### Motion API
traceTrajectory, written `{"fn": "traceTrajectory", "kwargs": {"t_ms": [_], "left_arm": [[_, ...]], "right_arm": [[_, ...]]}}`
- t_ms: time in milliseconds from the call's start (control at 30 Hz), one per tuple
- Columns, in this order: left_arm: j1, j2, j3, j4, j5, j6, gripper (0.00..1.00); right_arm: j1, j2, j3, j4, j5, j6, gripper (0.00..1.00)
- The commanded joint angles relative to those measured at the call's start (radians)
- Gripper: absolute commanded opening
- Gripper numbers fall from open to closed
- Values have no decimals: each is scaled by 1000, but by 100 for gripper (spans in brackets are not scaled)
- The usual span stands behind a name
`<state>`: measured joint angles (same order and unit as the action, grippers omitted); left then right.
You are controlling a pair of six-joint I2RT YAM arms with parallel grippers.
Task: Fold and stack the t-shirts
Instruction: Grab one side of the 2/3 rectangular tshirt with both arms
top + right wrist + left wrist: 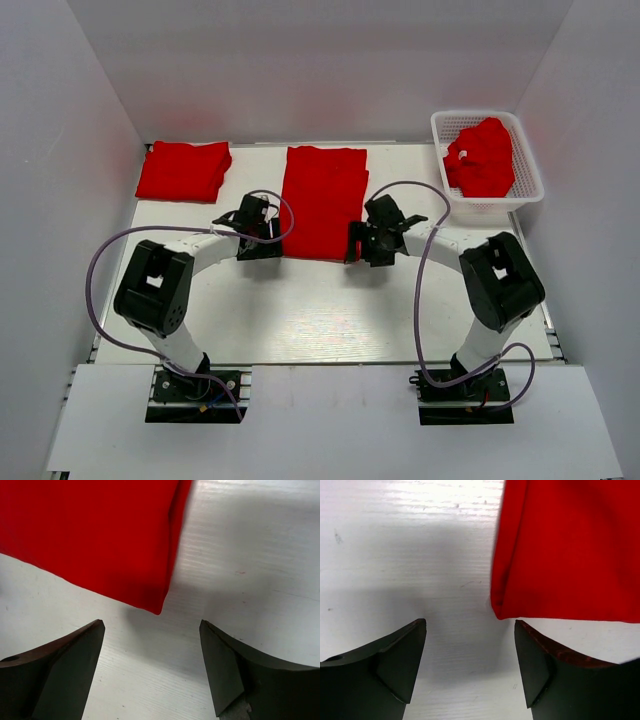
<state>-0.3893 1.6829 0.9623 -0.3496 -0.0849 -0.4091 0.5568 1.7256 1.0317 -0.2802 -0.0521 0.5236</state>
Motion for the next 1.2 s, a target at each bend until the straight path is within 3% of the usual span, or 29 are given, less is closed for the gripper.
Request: {"fn": "traceTrajectory", "kwargs": {"t_ms": [0,367,467,600,667,700,733,833,1033,1167], "left_arm": [[-19,20,29,46,31,10,80],[-37,113,38,95,25,21,68],[-46,124,26,129,72,32,52],[-57,124,6,161,106,32,22],[-57,124,6,161,106,32,14],[-57,124,6,161,106,32,3],[-57,124,6,161,106,32,0],[-66,90,-16,161,106,41,0],[-66,-6,-37,114,96,41,0],[-85,-101,-60,-8,47,4,0]], "right_arm": [[6,14,25,49,-45,35,80],[11,86,34,85,-46,52,72],[9,95,36,88,-38,55,63],[11,94,31,105,-45,61,50],[11,94,22,110,-43,59,37],[12,92,19,116,-43,62,25],[9,89,16,122,-46,61,19],[12,83,16,138,-40,46,0],[18,20,-19,90,-34,3,0],[32,-133,-105,-5,-8,-30,0]]}}
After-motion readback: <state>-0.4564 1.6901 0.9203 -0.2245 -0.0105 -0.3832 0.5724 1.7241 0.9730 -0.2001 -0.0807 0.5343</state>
